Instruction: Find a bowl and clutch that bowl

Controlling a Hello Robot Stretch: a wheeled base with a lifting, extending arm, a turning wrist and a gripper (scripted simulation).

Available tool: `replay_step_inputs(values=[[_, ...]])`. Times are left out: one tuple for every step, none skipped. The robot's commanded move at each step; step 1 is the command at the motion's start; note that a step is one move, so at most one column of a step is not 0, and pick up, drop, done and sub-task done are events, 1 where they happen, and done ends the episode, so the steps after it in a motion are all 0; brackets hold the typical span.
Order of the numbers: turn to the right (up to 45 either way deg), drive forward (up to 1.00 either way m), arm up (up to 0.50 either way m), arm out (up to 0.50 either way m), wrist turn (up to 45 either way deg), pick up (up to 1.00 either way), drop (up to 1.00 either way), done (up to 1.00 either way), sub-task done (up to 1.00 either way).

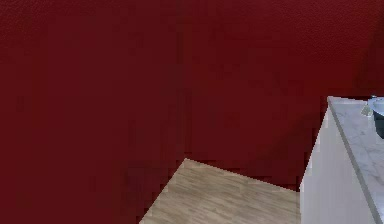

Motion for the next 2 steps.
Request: replay_step_inputs(values=[[0.0,0.00,0.00,0.00,24.0,0.00,0.00,0.00,0.00],[0.0,0.00,0.00,0.02,0.0,0.00,0.00,0.00,0.00]])
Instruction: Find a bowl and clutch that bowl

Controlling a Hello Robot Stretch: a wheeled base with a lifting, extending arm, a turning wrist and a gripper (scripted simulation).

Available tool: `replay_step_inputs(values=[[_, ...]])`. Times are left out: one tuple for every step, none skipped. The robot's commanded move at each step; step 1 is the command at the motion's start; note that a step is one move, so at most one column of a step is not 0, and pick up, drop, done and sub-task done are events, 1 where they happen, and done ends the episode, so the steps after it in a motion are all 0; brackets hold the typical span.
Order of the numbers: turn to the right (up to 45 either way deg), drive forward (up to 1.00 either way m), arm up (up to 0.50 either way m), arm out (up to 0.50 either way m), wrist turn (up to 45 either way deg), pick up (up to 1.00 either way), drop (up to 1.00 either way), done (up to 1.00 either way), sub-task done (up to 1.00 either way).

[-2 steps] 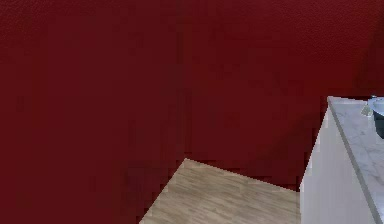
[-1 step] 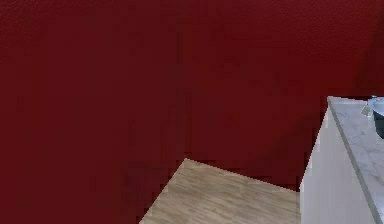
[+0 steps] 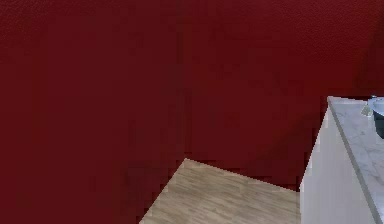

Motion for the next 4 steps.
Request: replay_step_inputs(values=[[0.0,0.00,0.00,0.00,3.0,0.00,0.00,0.00,0.00],[0.0,0.00,-0.08,0.00,0.0,0.00,0.00,0.00,0.00],[0.0,0.00,0.00,0.00,0.0,1.00,0.00,0.00,0.00],[0.0,0.00,0.08,0.00,0.0,0.00,0.00,0.00,0.00]])
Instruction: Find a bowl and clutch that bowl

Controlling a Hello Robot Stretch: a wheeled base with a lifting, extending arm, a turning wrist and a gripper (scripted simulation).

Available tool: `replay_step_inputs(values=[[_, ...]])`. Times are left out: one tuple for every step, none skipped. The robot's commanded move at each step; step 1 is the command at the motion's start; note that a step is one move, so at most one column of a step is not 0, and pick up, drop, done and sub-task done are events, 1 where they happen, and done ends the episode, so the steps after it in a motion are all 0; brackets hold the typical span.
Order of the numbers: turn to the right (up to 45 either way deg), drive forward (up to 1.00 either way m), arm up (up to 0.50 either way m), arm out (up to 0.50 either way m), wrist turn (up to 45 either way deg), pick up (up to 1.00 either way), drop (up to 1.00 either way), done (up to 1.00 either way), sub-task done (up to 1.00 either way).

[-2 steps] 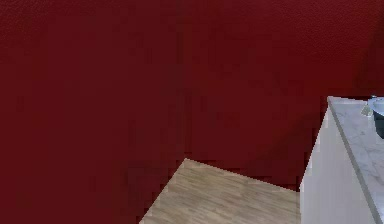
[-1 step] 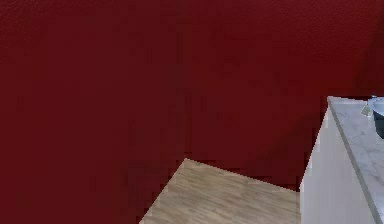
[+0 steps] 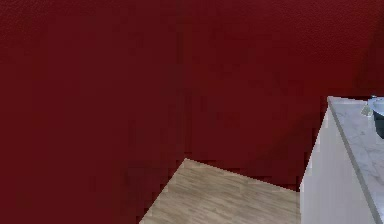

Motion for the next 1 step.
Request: replay_step_inputs(values=[[0.0,0.00,0.00,0.00,0.0,0.00,0.00,1.00,0.00]])
